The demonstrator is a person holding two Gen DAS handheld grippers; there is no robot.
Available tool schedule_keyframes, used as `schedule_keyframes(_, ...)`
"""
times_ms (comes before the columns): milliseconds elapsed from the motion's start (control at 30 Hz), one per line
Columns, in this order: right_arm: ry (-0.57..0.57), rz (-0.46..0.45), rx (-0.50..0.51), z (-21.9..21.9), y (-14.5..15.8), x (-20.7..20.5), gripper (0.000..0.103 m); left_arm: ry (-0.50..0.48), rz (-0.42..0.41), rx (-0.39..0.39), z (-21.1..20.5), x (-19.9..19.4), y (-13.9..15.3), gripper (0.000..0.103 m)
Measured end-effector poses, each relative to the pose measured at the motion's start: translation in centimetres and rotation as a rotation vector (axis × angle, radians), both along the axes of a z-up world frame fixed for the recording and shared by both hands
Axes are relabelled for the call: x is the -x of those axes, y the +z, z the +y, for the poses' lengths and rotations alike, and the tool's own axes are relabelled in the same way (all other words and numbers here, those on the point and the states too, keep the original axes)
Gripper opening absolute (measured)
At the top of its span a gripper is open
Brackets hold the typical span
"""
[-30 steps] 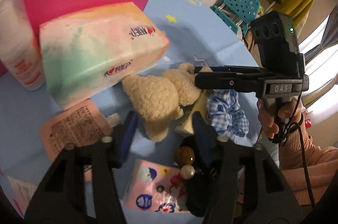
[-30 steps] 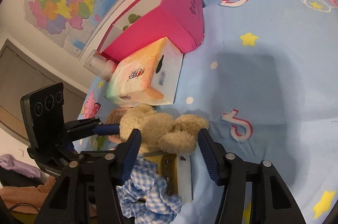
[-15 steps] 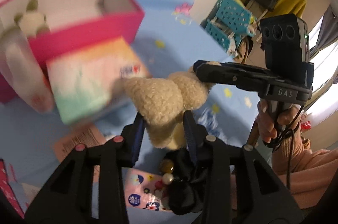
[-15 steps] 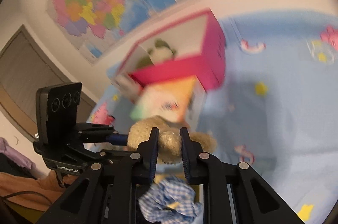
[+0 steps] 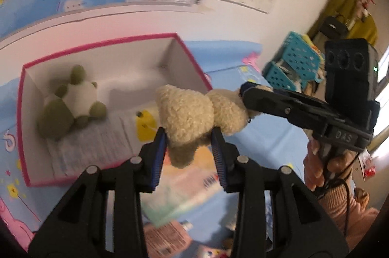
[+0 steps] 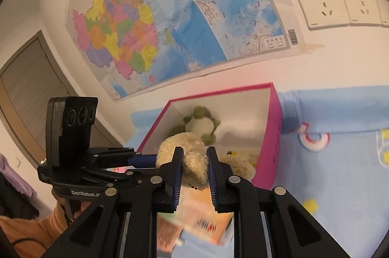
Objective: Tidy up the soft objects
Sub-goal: 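Lift the teddy bear over the pink box and lower it inside, then open the right gripper and withdraw it back toward the table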
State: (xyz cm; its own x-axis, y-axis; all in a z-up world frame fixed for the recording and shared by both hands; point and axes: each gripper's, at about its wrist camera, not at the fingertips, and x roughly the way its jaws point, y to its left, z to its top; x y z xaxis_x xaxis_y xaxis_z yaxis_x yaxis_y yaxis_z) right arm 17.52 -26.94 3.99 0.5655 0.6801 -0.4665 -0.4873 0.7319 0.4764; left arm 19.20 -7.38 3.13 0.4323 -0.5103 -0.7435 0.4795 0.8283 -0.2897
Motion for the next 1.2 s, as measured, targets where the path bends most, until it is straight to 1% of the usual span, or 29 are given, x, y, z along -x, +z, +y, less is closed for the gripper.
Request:
schedule_keyframes(100, 0.001, 0.015, 0.015, 0.7, -0.4, -1.9, 0.018, 0.028, 0.023, -0.02, 0.0, -1.9, -0.9, 0.039)
schedule_keyframes(233, 0.005, 0.027, 0.048, 1.8, -1.4, -3.6, 0.015, 0.047, 0.046, -0.058, -0.6, -3.6, -2.2, 0.039)
schedule_keyframes(333, -0.01, 0.043, 0.101, 2.7, -2.6, -4.5, 0.015, 0.049, 0.041, -0.084, -1.1, -3.9, -2.8, 0.039)
schedule_keyframes(467, -0.02, 0.069, 0.126, 3.1, -3.7, -5.1, 0.015, 0.045, 0.046, -0.083, -1.2, -4.0, -3.1, 0.039)
schedule_keyframes(600, -0.045, 0.086, 0.121, 2.4, -3.8, -5.1, 0.017, 0.046, 0.048, -0.085, -0.9, -3.9, -3.1, 0.039)
schedule_keyframes(633, -0.045, 0.085, 0.114, 2.1, -3.6, -4.8, 0.021, 0.045, 0.045, -0.087, -0.8, -3.7, -3.0, 0.039)
schedule_keyframes(667, -0.048, 0.079, 0.112, 1.9, -3.3, -4.5, 0.029, 0.043, 0.042, -0.09, -0.7, -3.5, -3.0, 0.039)
schedule_keyframes(733, -0.037, 0.06, 0.118, 1.7, -2.6, -3.7, 0.04, 0.041, 0.032, -0.089, -0.5, -3.1, -2.8, 0.039)
schedule_keyframes(800, -0.01, 0.032, 0.144, 2.1, -1.8, -2.7, 0.046, 0.041, 0.026, -0.083, -0.4, -2.9, -2.7, 0.039)
schedule_keyframes(833, 0.007, 0.024, 0.17, 2.5, -1.6, -2.4, 0.051, 0.041, 0.027, -0.079, -0.3, -2.9, -2.7, 0.039)
schedule_keyframes(867, 0.026, 0.016, 0.212, 3.3, -1.5, -2.1, 0.052, 0.042, 0.027, -0.078, -0.2, -2.8, -2.7, 0.039)
schedule_keyframes(933, 0.036, 0.018, 0.266, 4.2, -1.7, -2.0, 0.052, 0.052, 0.027, -0.083, 0.1, -2.8, -2.9, 0.039)
schedule_keyframes(1000, 0.034, 0.024, 0.329, 5.2, -2.3, -2.5, 0.052, 0.063, 0.028, -0.09, 0.5, -2.8, -3.0, 0.039)
schedule_keyframes(1033, 0.035, 0.034, 0.351, 5.6, -2.8, -2.9, 0.046, 0.067, 0.032, -0.091, 0.8, -2.8, -3.1, 0.039)
schedule_keyframes(1067, 0.038, 0.04, 0.364, 5.8, -3.1, -3.2, 0.027, 0.074, 0.035, -0.09, 1.1, -2.7, -3.1, 0.039)
schedule_keyframes(1100, 0.041, 0.043, 0.375, 6.0, -3.4, -3.4, 0.017, 0.076, 0.035, -0.088, 1.4, -2.7, -3.1, 0.039)
schedule_keyframes(1133, 0.046, 0.042, 0.375, 6.2, -3.4, -3.7, 0.012, 0.077, 0.036, -0.086, 1.7, -2.7, -3.0, 0.039)
schedule_keyframes(1200, 0.045, 0.019, 0.364, 6.6, -2.8, -4.1, 0.012, 0.087, 0.032, -0.079, 2.3, -2.7, -2.9, 0.039)
